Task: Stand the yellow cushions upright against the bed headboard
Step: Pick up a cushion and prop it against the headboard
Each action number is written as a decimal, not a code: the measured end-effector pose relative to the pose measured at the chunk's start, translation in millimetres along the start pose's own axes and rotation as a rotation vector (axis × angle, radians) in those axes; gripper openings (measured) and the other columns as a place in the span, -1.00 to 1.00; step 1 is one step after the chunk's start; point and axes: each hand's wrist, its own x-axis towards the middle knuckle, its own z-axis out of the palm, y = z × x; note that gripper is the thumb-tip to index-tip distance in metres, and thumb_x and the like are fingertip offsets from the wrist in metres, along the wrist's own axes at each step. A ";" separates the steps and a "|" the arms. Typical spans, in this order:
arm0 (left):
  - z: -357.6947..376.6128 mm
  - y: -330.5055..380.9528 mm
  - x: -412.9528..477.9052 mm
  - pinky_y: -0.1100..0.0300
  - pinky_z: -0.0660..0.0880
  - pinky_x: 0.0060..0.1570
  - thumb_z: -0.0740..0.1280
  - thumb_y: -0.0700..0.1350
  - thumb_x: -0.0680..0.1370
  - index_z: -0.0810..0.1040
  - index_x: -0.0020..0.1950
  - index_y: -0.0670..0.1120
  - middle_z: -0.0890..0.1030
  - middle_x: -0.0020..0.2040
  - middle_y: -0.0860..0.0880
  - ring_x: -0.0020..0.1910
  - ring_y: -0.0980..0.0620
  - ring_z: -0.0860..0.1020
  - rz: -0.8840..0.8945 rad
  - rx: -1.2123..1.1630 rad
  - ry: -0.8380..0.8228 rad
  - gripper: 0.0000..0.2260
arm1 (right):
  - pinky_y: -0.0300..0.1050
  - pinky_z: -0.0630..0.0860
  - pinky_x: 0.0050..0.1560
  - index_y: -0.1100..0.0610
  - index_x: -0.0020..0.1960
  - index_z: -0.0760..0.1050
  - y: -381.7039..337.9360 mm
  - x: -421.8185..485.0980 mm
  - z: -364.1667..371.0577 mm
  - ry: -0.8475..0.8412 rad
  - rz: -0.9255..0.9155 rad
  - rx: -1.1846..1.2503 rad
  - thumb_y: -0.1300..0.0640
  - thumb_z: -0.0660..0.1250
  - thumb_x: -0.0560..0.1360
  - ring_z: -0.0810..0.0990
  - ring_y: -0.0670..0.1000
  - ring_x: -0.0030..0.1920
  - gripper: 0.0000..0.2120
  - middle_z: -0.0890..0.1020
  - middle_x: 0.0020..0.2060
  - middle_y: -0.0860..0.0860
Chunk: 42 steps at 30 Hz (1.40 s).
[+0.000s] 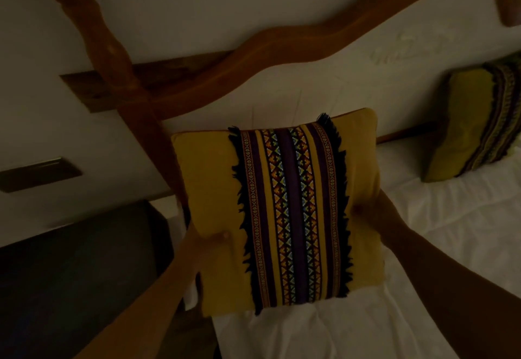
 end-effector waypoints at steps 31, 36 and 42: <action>168.4 15.1 213.1 0.21 0.30 0.29 0.53 -0.02 0.42 0.06 0.58 0.02 0.36 0.41 0.06 0.26 0.16 0.35 0.133 0.230 -0.036 -0.12 | 0.32 0.41 0.32 -0.04 0.49 0.26 30.1 255.0 -61.6 0.106 0.014 0.027 0.37 0.29 0.48 0.44 0.24 0.36 -0.34 0.45 0.41 0.12; 165.4 1.4 235.8 0.28 0.29 0.16 0.53 -0.01 0.41 0.18 0.54 0.01 0.41 0.19 0.16 0.13 0.20 0.38 0.093 0.268 0.023 -0.20 | 0.22 0.42 0.33 -0.10 0.52 0.22 36.3 259.9 -48.1 0.095 -0.052 -0.005 0.24 0.25 0.60 0.44 0.10 0.32 -0.44 0.44 0.42 0.07; 159.7 1.1 231.3 0.19 0.33 0.20 0.53 0.00 0.40 0.16 0.56 0.01 0.43 0.43 -0.04 0.31 0.04 0.43 0.095 0.284 0.009 -0.17 | 0.16 0.46 0.25 0.10 0.50 0.27 34.4 245.7 -47.7 0.169 -0.012 -0.175 0.05 0.23 0.61 0.51 0.17 0.21 -0.52 0.51 0.29 0.15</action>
